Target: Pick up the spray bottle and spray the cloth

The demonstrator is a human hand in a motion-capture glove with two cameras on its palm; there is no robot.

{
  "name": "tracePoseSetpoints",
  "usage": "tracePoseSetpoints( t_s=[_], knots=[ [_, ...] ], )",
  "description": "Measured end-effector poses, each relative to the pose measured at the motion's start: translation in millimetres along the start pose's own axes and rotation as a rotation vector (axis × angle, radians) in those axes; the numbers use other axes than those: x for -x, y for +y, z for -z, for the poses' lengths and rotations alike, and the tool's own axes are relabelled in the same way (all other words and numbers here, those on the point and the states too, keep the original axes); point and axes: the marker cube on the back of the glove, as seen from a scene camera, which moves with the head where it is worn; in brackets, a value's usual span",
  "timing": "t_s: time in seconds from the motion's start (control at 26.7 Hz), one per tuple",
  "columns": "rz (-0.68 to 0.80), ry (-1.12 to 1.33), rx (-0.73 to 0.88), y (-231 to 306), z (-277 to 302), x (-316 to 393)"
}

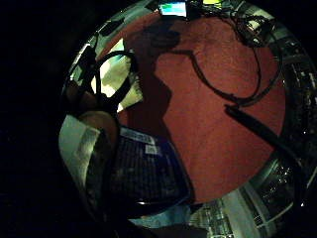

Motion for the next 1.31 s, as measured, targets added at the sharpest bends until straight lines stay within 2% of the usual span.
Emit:
tracePoseSetpoints(
  t_s=[1.31],
  knots=[
    [0.046, -0.011, 0.041, 2, -10, 15]
  ],
)
